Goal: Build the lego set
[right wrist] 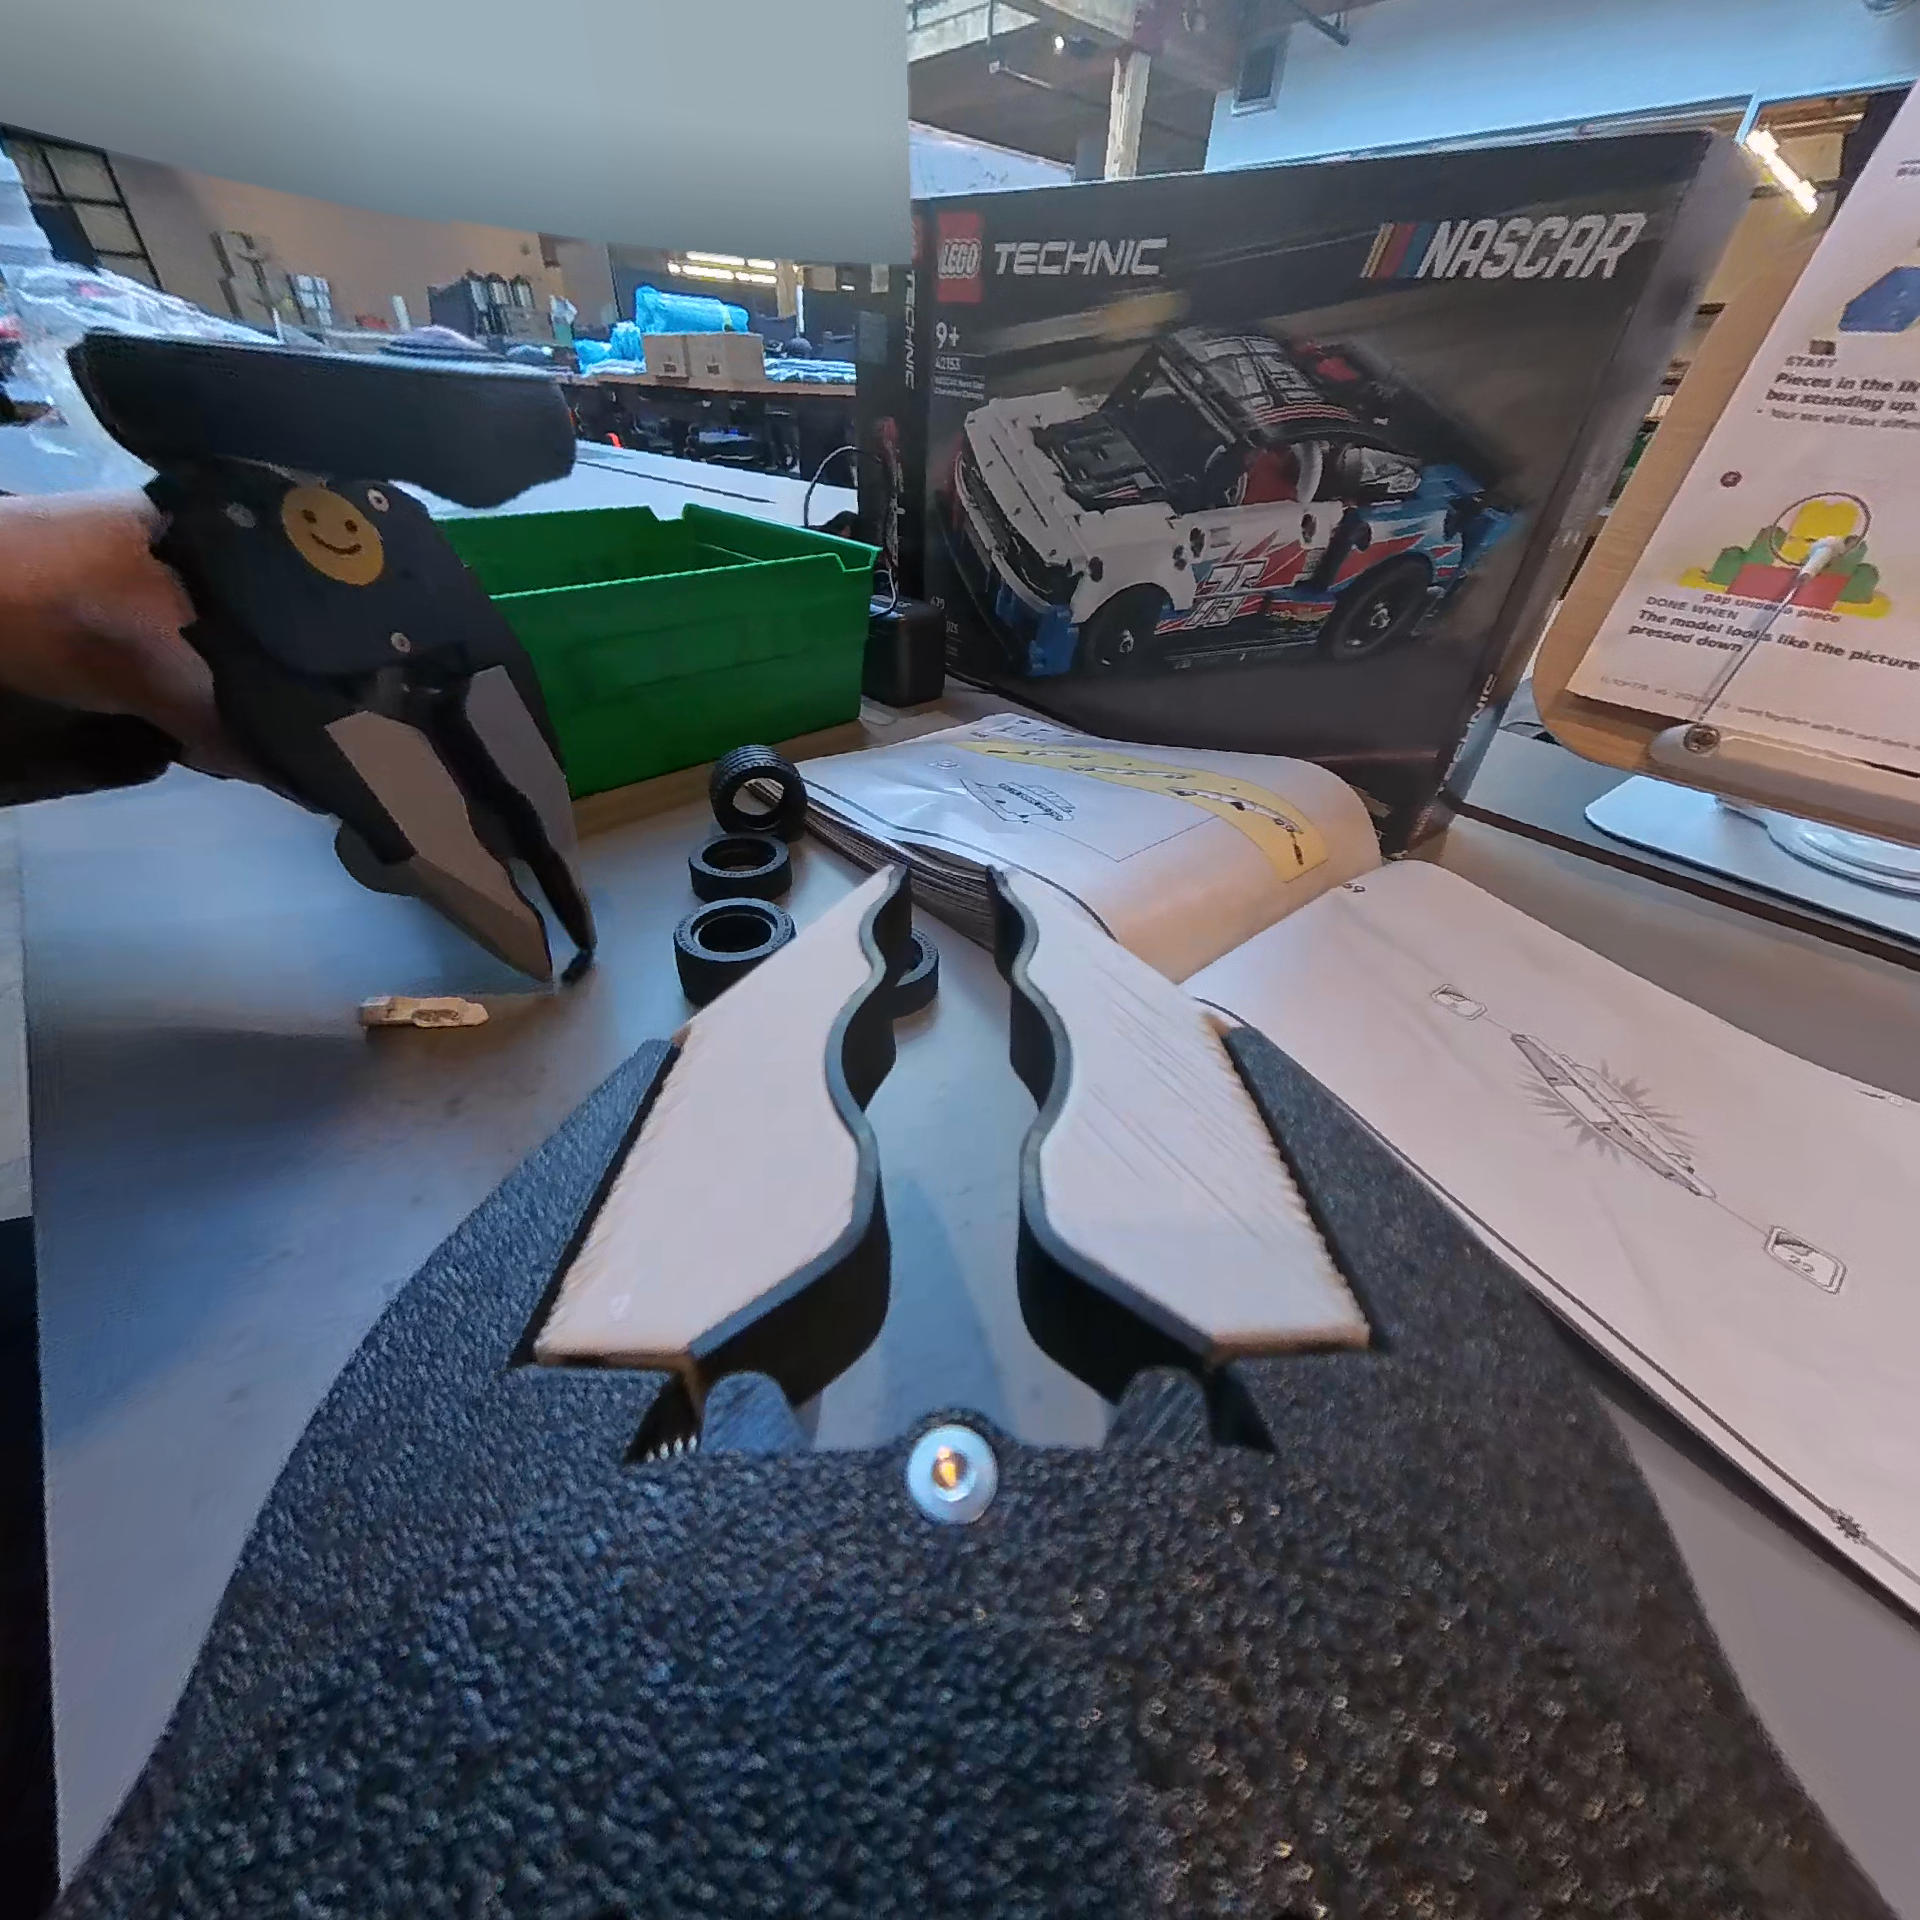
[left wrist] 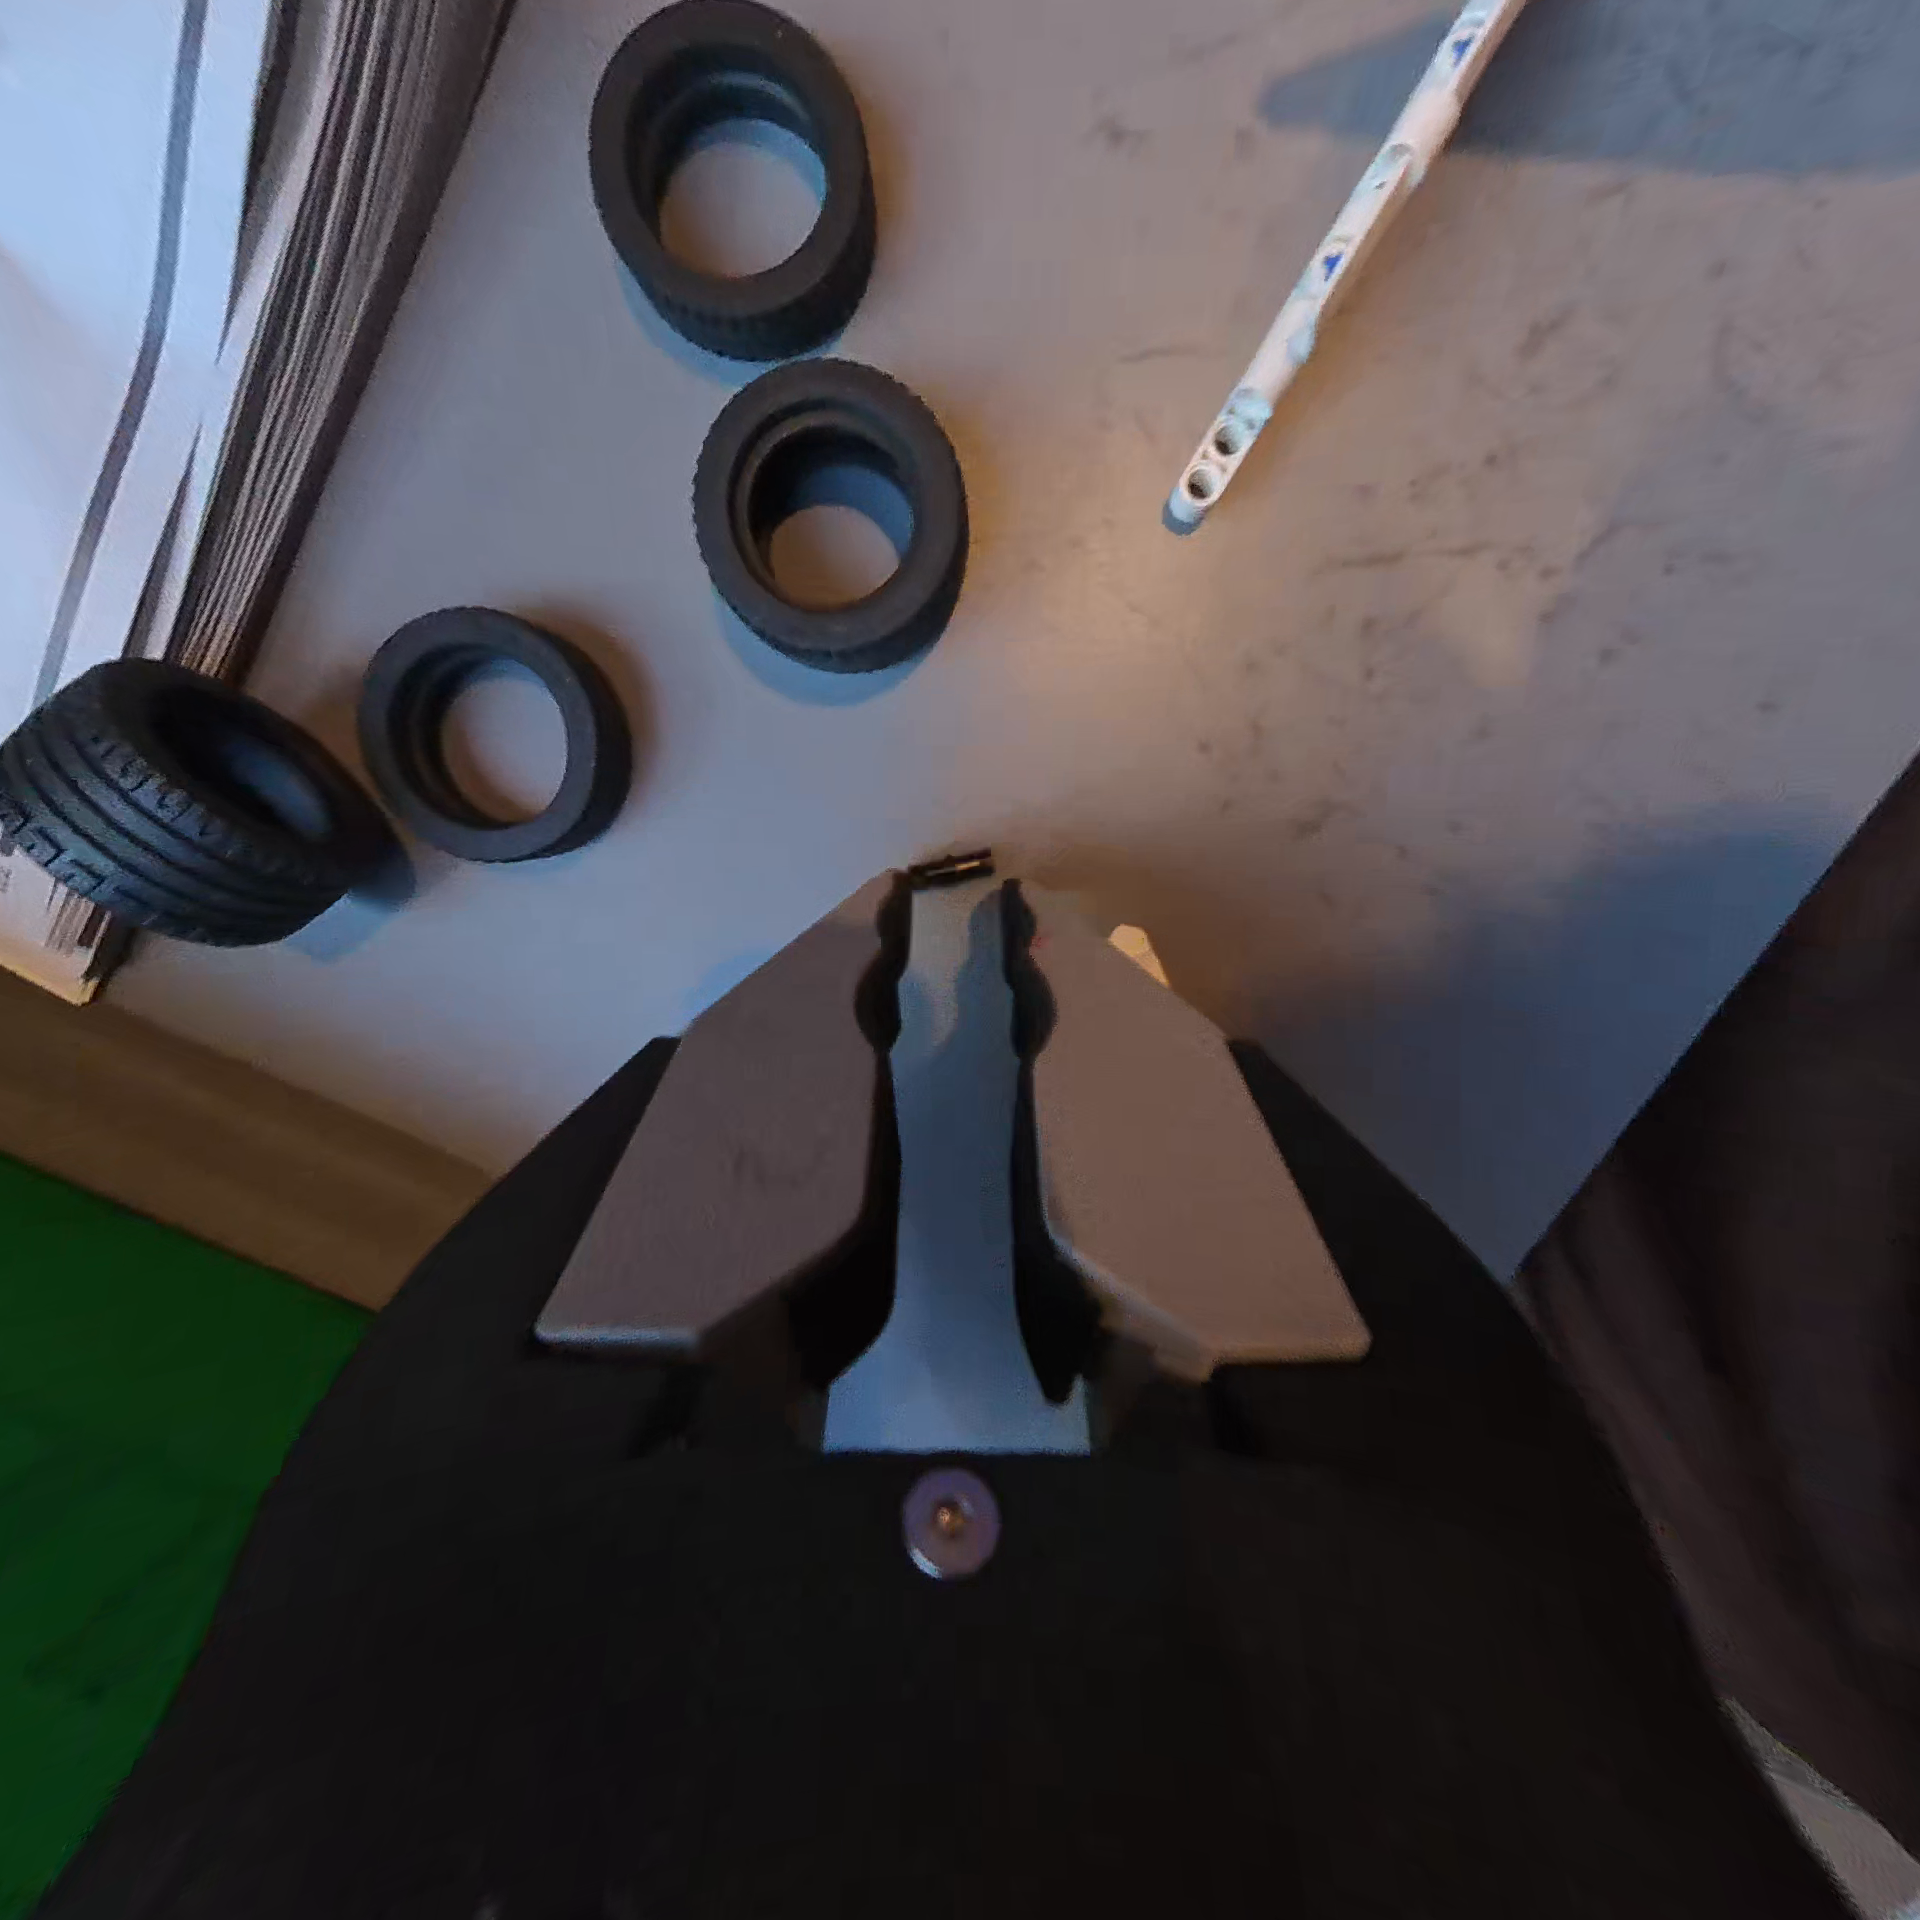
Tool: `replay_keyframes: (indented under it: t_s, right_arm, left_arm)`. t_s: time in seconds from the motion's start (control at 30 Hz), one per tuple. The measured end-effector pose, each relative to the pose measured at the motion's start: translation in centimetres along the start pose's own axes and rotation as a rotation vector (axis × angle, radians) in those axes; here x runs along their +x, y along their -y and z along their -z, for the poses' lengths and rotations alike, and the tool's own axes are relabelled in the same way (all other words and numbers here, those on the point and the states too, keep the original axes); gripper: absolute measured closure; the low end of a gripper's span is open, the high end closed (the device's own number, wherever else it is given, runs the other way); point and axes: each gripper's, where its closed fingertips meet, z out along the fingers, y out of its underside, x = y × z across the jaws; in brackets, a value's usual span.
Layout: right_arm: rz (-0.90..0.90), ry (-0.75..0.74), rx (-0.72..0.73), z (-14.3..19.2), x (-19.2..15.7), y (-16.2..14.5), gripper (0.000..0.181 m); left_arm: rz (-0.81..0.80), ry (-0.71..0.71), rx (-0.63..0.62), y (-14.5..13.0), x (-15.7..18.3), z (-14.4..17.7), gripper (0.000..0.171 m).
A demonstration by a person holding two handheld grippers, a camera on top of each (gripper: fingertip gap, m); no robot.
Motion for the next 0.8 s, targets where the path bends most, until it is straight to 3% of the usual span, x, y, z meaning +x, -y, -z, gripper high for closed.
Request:
replay_keyframes:
  t_s: [0.17,0.3,0.33,0.4,0.5,0.57,0.67,0.7,0.73,0.77,0.8]
  right_arm:
    - [0.014,-0.015,-0.016,-0.2,0.1,-0.3,0.166]
    - [0.019,-0.034,-0.028,-0.3,0.4,-0.5,0.166]
    - [0.025,-0.042,-0.029,-0.3,0.5,-0.5,0.167]
    - [0.034,-0.054,-0.034,-0.3,0.6,-0.6,0.167]
    - [0.039,-0.064,-0.047,-0.6,0.8,-0.8,0.167]
    - [0.042,-0.067,-0.058,-0.8,0.8,-0.9,0.167]
    - [0.056,-0.074,-0.061,-0.8,0.8,-1.0,0.168]
    - [0.061,-0.079,-0.061,-0.8,0.8,-1.0,0.168]
    - [0.064,-0.086,-0.062,-0.7,0.9,-1.0,0.168]
    - [0.065,-0.089,-0.061,-0.7,0.9,-0.9,0.168]
    - [0.065,-0.091,-0.06,-0.7,1.0,-0.9,0.168]
  left_arm:
    - [0.055,-0.05,0.056,-0.5,0.3,1.7,0.152]
    - [0.096,-0.005,0.131,-1.1,-1.6,6.9,0.153]
    - [0.115,0.046,0.161,-1.4,-3.4,9.3,0.156]
    - [0.199,0.253,0.184,-2.9,-10.3,14.5,0.162]
    - [0.335,0.469,0.104,-6.4,-21.9,19.1,0.149]
    - [0.449,0.443,-0.028,-8.8,-27.7,18.0,0.136]
    - [0.533,0.405,-0.169,-11.3,-33.6,13.1,0.148]
    - [0.536,0.42,-0.243,-12.4,-34.9,11.7,0.15]
    - [0.535,0.417,-0.3,-13.1,-35.6,10.4,0.171]
    - [0.535,0.403,-0.34,-13.5,-35.8,9.2,0.158]
    - [0.527,0.4,-0.373,-13.9,-35.9,8.2,0.156]
